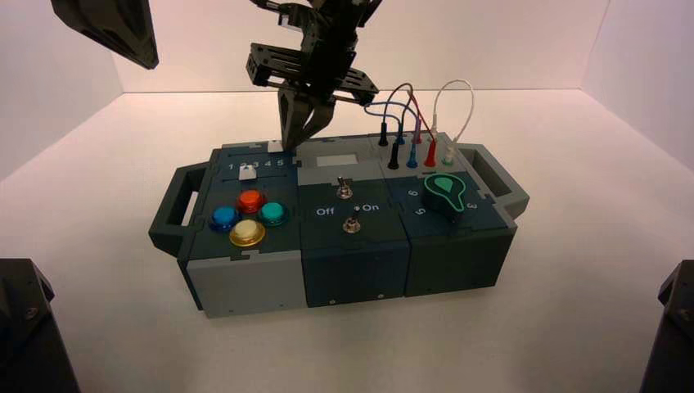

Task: Move the top slider to position 2.

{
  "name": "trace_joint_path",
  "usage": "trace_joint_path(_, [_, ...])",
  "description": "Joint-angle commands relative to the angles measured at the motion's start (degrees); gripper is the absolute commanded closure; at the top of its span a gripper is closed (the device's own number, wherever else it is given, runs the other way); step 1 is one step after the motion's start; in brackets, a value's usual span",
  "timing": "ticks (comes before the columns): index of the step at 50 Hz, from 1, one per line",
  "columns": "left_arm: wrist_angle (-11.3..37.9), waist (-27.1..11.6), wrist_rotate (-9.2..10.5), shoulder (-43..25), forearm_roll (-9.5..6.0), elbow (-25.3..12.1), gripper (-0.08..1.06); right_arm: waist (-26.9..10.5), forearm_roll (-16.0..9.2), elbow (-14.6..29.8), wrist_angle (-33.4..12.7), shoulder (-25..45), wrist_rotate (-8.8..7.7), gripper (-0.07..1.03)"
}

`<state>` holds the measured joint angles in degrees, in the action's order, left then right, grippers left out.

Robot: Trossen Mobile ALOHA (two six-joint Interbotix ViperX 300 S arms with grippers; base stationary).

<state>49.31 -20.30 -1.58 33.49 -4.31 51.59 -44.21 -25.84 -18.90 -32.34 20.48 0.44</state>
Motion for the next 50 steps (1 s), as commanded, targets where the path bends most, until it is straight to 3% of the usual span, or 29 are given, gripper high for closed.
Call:
trace_joint_path(1, [-0.35,-0.26,-0.44,0.26,0.09,-0.88,1.01,-0.44,-0.88,1.41,0.00,-0.88,0.00,0.99])
trace_joint_path(34, [-0.53,-0.26,-0.62,-0.62,0.09,-0.97,1.01,-3.52,-1.05,6.15,-2.55,3.69,-0.09,0.99])
trace_joint_path(50, [-0.53,-0.26,-0.70,-0.62,0.09,-1.05,1.01,-3.52,-1.05,6.24,-2.72,3.52,-0.09,0.99])
